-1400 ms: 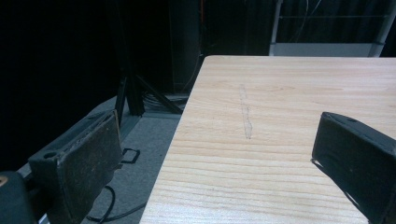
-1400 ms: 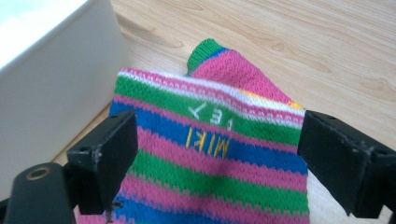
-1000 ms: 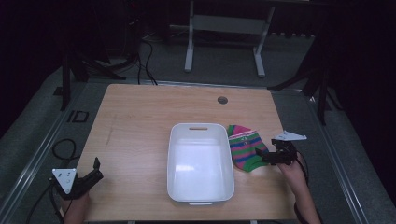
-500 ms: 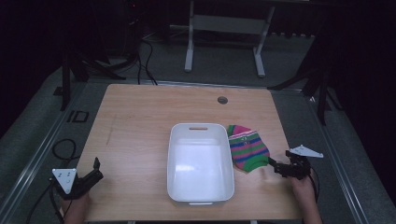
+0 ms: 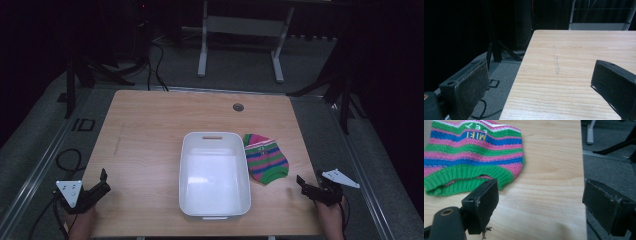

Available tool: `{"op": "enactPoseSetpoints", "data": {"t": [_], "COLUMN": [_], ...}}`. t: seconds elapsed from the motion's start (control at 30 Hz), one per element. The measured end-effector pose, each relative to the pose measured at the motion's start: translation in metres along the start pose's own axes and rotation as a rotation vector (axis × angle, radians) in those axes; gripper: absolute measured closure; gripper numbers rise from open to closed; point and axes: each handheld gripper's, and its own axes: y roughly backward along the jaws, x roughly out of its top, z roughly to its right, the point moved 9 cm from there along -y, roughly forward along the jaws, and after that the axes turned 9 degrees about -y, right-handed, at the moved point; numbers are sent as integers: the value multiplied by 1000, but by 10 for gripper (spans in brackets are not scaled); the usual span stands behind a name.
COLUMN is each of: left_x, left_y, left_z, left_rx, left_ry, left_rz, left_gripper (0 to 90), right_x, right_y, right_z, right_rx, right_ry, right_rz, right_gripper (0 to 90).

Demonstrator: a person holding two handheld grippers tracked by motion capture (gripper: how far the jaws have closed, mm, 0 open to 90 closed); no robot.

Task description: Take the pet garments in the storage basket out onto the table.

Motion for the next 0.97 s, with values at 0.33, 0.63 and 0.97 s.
{"op": "enactPoseSetpoints", "data": {"t": [0.33,0.63,0.97], "left_x": [0,0,0], "left_y": [0,0,0], "left_z": [0,0,0], "left_rx": [0,1,2], "left_ry": [0,4,3], "left_rz": [-1,0,-2], "left_gripper": [20,20,20], "right_x": [-7,-4,-5], "right_y": [12,19,17], "right_z": [-1,-1,4], "right_rx": [-52,-61,-86], "right_ry": [5,17,-8], "right_rz": [60,150,127], "right_gripper": [135,138,139]}}
